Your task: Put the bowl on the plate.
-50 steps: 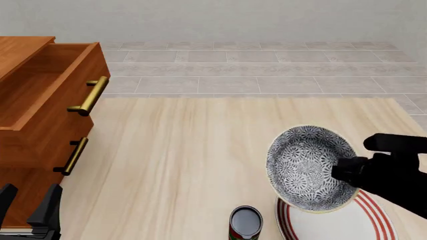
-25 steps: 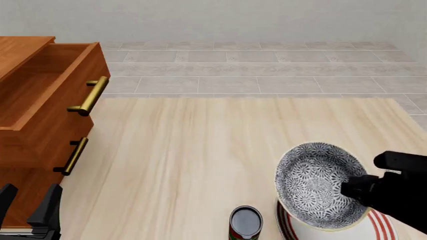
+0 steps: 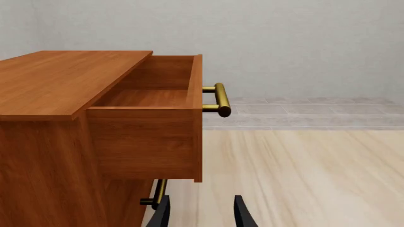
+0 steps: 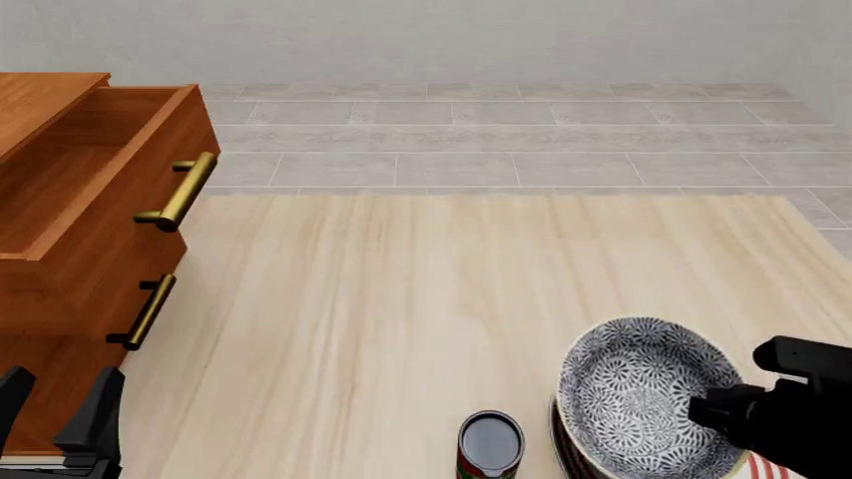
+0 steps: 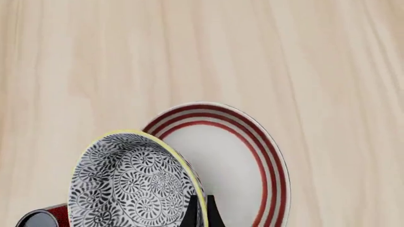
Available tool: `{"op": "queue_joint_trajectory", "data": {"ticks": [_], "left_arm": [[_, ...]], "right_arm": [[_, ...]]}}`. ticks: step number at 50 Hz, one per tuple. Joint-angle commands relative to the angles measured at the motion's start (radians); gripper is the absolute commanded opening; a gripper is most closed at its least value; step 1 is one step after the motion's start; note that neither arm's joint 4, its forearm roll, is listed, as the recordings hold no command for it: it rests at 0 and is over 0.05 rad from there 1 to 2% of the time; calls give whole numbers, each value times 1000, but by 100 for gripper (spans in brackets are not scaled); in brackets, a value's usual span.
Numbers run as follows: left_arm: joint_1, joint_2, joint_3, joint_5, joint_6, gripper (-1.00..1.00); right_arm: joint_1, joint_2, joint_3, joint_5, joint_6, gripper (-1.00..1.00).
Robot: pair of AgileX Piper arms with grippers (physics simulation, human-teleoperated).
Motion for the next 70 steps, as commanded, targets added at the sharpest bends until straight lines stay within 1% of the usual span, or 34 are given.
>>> {"op": "queue_joint_trajectory", "data": {"ticks": [1, 3, 8, 17, 27, 42, 55, 56, 66, 70], "left_arm": [[0, 0, 0, 0, 0, 100], [0, 0, 0, 0, 0, 100], [0, 0, 0, 0, 0, 100], [0, 0, 0, 0, 0, 100], [0, 0, 0, 0, 0, 100], [0, 0, 0, 0, 0, 100], [0, 0, 0, 0, 0, 100], [0, 0, 0, 0, 0, 100], [0, 0, 0, 0, 0, 100], [0, 0, 0, 0, 0, 100]], "right_arm": [[-18, -6, 35, -8, 7, -100], [-22, -22, 45, 1, 8, -100], [-33, -14, 59, -14, 2, -100], [-29, 1, 101, -52, 22, -100], [-31, -2, 130, -72, 31, -100], [-33, 38, 142, -117, 28, -100], [-49, 52, 143, -131, 18, -100], [-46, 50, 143, -131, 21, 100], [-60, 56, 135, -131, 10, 100], [-66, 36, 131, -110, 6, 100]]}}
